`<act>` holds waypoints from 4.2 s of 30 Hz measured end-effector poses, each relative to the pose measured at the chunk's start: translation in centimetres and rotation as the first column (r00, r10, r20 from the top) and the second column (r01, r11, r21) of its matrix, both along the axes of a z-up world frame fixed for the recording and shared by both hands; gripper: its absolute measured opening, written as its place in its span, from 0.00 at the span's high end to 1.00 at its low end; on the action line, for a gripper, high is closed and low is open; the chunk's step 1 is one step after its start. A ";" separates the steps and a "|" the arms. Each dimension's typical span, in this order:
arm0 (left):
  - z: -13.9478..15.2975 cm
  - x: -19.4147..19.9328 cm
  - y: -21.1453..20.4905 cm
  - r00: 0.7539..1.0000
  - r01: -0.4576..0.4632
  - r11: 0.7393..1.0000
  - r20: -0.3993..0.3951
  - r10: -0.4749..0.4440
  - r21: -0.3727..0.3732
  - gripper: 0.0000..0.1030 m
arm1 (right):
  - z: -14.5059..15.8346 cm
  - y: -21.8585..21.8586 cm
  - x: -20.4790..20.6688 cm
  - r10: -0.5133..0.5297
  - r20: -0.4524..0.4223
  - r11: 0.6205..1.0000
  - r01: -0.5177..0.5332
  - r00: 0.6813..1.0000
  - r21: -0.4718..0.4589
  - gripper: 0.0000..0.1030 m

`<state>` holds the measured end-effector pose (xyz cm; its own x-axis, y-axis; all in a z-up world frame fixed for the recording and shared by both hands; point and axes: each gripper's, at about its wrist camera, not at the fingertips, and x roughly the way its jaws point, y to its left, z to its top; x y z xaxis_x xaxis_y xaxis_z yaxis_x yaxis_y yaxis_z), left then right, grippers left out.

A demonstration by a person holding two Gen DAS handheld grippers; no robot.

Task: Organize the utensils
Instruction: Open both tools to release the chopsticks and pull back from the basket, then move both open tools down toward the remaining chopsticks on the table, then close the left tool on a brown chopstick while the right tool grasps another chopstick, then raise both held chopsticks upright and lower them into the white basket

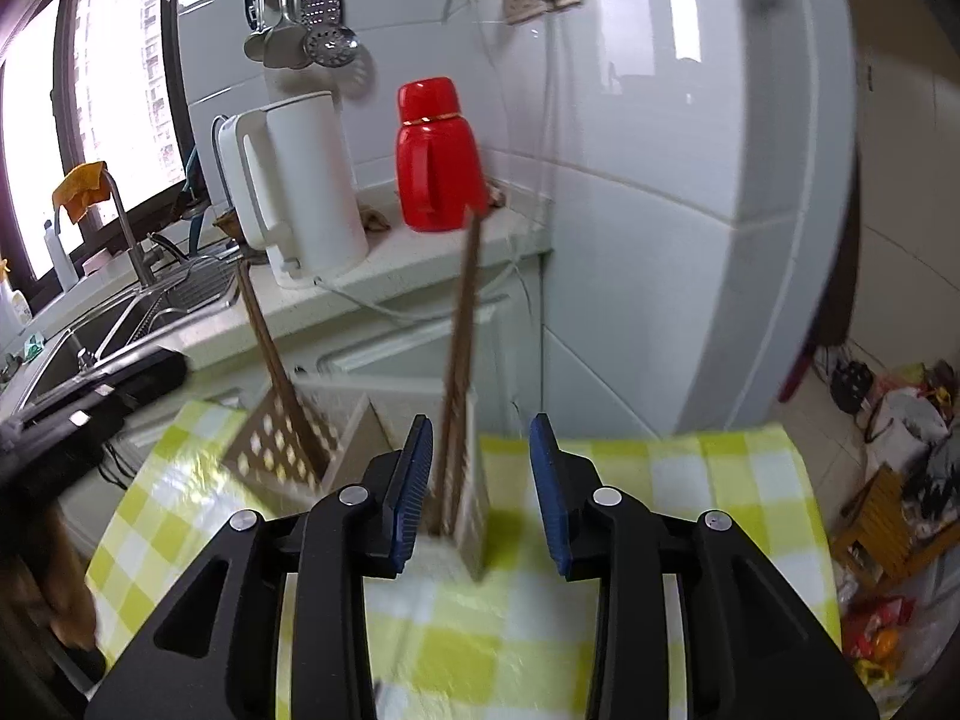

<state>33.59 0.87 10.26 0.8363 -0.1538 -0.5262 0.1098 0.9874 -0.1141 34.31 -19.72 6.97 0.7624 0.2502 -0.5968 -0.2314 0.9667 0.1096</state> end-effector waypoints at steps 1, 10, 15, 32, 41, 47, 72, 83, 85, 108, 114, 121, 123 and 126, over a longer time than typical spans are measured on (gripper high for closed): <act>-0.4 -1.2 0.4 1.000 0.000 1.000 -0.003 0.000 0.002 0.75 | -0.7 -0.5 -0.9 -0.004 -0.007 1.000 0.004 1.000 0.002 0.66; -7.5 -10.3 3.4 0.990 -0.073 0.997 -0.119 0.076 0.030 0.75 | -8.3 -2.0 -10.0 -0.010 -0.129 1.000 0.008 0.992 -0.012 0.62; -12.3 -13.5 4.6 0.967 -0.083 0.996 -0.238 0.085 0.020 0.75 | -11.3 -1.1 -14.0 0.022 -0.198 1.000 -0.024 0.980 -0.007 0.62; -17.6 -14.8 3.2 0.932 -0.039 0.996 -0.356 0.068 0.086 0.81 | -12.5 1.4 -15.8 0.066 -0.242 0.997 -0.076 0.968 -0.031 0.62; -17.9 -14.6 2.5 0.932 -0.026 0.990 -0.355 0.075 0.141 0.93 | -13.1 3.0 -16.1 0.091 -0.266 0.994 -0.106 0.960 -0.041 0.62; -18.0 -14.6 2.7 0.933 -0.026 0.992 -0.354 0.068 0.123 0.93 | -13.8 4.4 -16.1 0.109 -0.286 0.991 -0.128 0.952 -0.049 0.62; -18.1 -14.7 3.1 0.933 -0.033 0.993 -0.352 0.071 0.111 0.93 | -15.5 6.8 -15.8 0.140 -0.315 0.976 -0.185 0.939 -0.118 0.82; -18.2 -14.2 2.4 0.937 -0.019 0.986 -0.342 0.075 0.164 0.94 | -15.7 7.2 -15.8 0.121 -0.274 0.976 -0.165 0.954 -0.141 0.90; -18.1 -14.1 2.5 0.936 -0.015 0.989 -0.347 0.066 0.146 0.94 | -15.7 6.9 -15.7 0.120 -0.277 0.980 -0.159 0.953 -0.121 0.92; -10.8 -15.6 3.6 0.978 -0.024 0.996 -0.204 0.041 0.085 0.94 | -8.5 4.3 -16.2 0.122 -0.145 0.991 -0.128 0.982 -0.037 0.94; -8.6 -16.4 3.4 0.987 -0.024 0.996 -0.154 0.037 0.085 0.94 | -6.5 4.0 -16.7 0.126 -0.106 0.991 -0.129 0.986 -0.025 0.94; -6.7 -17.1 3.5 0.993 -0.027 0.996 -0.112 0.036 0.084 0.94 | -4.3 3.0 -17.2 0.110 -0.057 0.994 -0.111 0.992 -0.013 0.94; -6.4 -17.2 3.4 0.994 -0.027 0.996 -0.107 0.035 0.083 0.94 | -4.0 2.8 -17.1 0.106 -0.051 0.994 -0.107 0.993 -0.010 0.94; -6.0 -17.3 3.4 0.995 -0.029 0.996 -0.097 0.037 0.083 0.94 | -3.7 2.6 -17.0 0.104 -0.044 0.995 -0.104 0.994 -0.007 0.94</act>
